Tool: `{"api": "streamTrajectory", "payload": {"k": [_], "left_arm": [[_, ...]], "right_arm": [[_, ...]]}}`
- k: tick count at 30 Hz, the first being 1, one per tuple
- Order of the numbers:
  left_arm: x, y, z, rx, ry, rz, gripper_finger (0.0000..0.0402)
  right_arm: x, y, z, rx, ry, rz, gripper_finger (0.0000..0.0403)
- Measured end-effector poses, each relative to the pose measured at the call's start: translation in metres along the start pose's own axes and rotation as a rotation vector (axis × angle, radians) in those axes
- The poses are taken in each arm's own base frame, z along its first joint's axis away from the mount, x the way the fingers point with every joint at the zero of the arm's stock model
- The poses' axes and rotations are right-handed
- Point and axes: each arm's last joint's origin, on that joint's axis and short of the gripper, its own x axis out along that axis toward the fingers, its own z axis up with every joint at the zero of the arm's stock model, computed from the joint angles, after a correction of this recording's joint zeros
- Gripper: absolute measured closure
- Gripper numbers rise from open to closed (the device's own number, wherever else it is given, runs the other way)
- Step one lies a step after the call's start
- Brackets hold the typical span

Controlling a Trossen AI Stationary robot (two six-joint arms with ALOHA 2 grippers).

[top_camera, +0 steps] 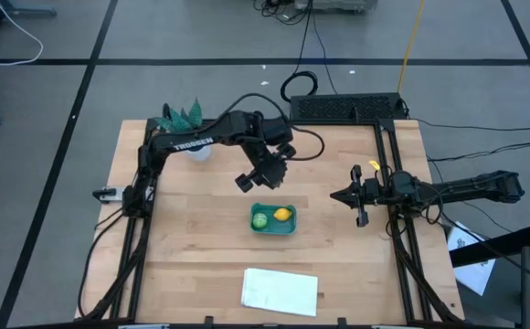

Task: Pick and placing Produce into tupperware
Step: Put the strawberry into the blue bin

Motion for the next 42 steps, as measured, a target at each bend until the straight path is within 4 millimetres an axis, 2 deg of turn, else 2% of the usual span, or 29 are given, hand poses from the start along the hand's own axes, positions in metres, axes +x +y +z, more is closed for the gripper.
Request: {"api": "streamTrajectory", "payload": {"k": [10, 18, 23, 32, 42], "left_arm": [[-0.011, -0.002, 0.006, -0.034, -0.085, -0.006, 0.0257], [-0.015, 0.005, 0.01, -0.288, -0.133, 0.059, 0.0257], [-0.015, 0.006, 0.011, -0.405, -0.153, 0.05, 0.0257], [-0.017, 0.013, 0.02, -0.656, -0.293, 0.014, 0.0257], [-0.015, 0.011, 0.018, -0.661, -0.241, 0.048, 0.0257]], "right_arm": [[0.0, 0.0, 0.0, 0.0, 0.0, 0.0, 0.0403], [0.0, 0.0, 0.0, 0.0, 0.0, 0.0, 0.0403], [0.0, 0.0, 0.0, 0.0, 0.0, 0.0, 0.0403], [0.0, 0.0, 0.0, 0.011, 0.0, 0.0, 0.0403], [0.0, 0.0, 0.0, 0.012, 0.0, 0.0, 0.0403]]}}
